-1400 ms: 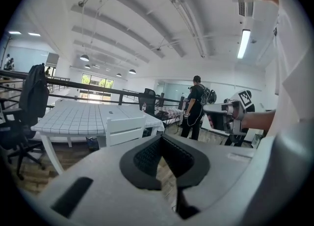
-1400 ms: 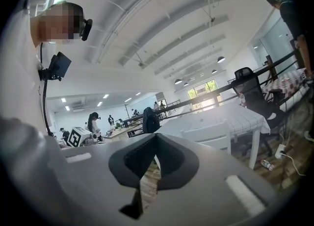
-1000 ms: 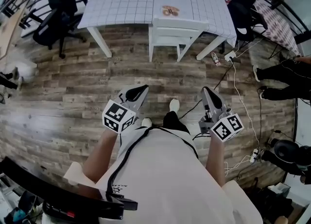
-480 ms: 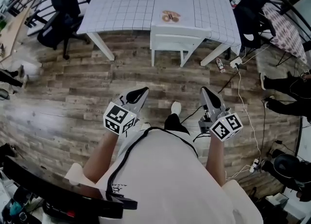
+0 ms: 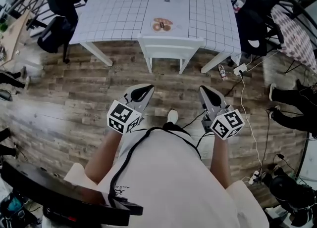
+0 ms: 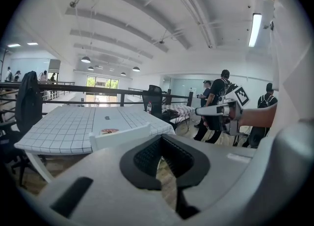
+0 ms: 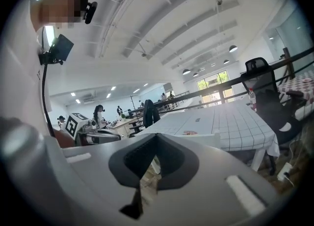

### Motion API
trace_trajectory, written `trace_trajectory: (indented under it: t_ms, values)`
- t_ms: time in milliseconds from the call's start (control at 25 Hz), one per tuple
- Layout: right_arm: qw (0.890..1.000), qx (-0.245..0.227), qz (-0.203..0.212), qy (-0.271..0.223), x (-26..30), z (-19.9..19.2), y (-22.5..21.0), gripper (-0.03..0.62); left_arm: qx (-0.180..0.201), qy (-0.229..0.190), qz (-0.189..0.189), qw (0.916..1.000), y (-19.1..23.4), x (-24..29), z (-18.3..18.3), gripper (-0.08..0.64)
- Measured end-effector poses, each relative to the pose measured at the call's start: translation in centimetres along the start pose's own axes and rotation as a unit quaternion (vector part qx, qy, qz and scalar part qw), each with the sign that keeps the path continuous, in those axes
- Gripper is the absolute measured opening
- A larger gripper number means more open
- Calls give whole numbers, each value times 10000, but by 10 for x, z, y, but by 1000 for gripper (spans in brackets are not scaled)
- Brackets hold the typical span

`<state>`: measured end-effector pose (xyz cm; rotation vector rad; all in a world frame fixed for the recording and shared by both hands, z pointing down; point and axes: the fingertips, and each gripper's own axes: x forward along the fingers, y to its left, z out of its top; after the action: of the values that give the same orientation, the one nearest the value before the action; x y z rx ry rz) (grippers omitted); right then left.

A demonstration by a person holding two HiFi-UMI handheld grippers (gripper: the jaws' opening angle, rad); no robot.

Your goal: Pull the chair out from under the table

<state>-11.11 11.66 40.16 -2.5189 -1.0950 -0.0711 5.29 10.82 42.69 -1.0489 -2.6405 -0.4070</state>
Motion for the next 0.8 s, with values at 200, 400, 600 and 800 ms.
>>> trace_trajectory:
  t_ms: [200, 400, 600, 800]
  values:
    - [9996, 92, 253, 128, -4, 1, -46, 8, 60, 32, 37, 10000, -15, 53, 13, 8]
    - [9980, 11, 500, 379, -3, -7, -76, 8, 121, 116, 127, 9998, -22, 84, 16, 8]
    - [9970, 51, 632, 451, 5, -10, -90, 8, 33, 194, 251, 9995, -17, 94, 15, 8]
    - [9954, -47, 771, 572, 33, -6, -95, 8, 92, 259, 301, 9992, 7, 98, 17, 8]
